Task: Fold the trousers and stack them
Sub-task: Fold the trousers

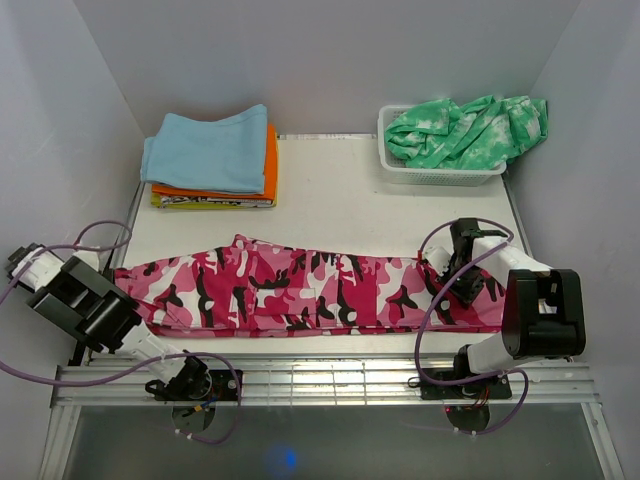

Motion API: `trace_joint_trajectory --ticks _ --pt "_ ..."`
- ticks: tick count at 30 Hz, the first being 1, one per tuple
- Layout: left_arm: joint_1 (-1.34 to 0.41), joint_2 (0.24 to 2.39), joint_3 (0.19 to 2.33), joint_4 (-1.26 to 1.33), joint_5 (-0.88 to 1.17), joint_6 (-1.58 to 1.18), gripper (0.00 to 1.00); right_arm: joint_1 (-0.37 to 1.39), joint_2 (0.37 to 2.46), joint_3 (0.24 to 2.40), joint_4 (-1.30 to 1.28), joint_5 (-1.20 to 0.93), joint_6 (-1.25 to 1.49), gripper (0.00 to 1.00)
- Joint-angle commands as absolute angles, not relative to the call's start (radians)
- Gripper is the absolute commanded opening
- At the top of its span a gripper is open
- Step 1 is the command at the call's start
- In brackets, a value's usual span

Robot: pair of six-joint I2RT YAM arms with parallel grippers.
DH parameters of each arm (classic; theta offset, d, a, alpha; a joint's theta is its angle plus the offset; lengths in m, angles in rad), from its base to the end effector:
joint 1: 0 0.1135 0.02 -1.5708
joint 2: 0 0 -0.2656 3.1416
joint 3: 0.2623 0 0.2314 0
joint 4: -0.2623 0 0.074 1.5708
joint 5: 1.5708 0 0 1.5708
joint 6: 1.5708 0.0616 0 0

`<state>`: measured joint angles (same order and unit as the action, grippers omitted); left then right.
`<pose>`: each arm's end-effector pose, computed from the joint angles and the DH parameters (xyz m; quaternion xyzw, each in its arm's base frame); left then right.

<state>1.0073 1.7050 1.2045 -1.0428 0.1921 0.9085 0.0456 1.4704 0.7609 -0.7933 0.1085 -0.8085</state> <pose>0.1617 0.2339 0.1877 -0.0478 0.9941 -0.0440 0.0863 0.2113 0.0030 0.1428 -0.4117 0.9091 -0.0629 0.0113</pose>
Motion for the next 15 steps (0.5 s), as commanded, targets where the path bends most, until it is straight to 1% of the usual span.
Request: trace_joint_trajectory --ticks 1,2,4,5,6,7,9,10,11,12,13,15 --pt "1.016 1.654 1.311 -1.19 0.379 1.015 0.82 0.04 1.441 0.816 -0.801 0.011 -0.833 0.15" --pt "1.012 1.632 1.322 -1.227 0.427 1.079 0.84 0.04 1.431 0.833 -0.817 -0.033 -0.834 0.22" --pt "0.991 1.55 1.335 -1.317 0.51 1.156 0.84 0.044 1.408 0.9 -0.895 -0.122 -0.853 0.34" --pt "0.979 1.519 1.33 -1.348 0.581 1.201 0.84 0.054 1.398 0.922 -0.914 -0.149 -0.864 0.42" --pt "0.962 1.484 1.318 -1.377 0.606 1.254 0.84 0.058 1.376 0.94 -0.936 -0.21 -0.873 0.45" --pt "0.907 1.415 1.277 -1.387 0.623 1.276 0.83 0.064 1.362 0.96 -0.955 -0.241 -0.888 0.48" --pt "0.821 1.344 1.212 -1.4 0.629 1.311 0.79 0.107 1.339 0.992 -0.997 -0.319 -0.913 0.47" --pt "0.717 1.309 1.172 -1.399 0.627 1.316 0.78 0.126 1.322 0.999 -1.009 -0.343 -0.916 0.46" --pt "0.662 1.242 1.088 -1.391 0.627 1.315 0.76 0.171 1.316 1.003 -1.022 -0.368 -0.91 0.44" --pt "0.608 1.214 1.048 -1.364 0.629 1.29 0.72 0.198 1.307 1.0 -1.022 -0.406 -0.907 0.43" --pt "0.503 1.189 1.008 -1.347 0.63 1.272 0.7 0.225 1.305 0.994 -1.022 -0.419 -0.904 0.41" --pt "0.398 1.141 0.901 -1.249 0.602 1.203 0.67 0.322 1.301 0.954 -0.997 -0.411 -0.875 0.39"
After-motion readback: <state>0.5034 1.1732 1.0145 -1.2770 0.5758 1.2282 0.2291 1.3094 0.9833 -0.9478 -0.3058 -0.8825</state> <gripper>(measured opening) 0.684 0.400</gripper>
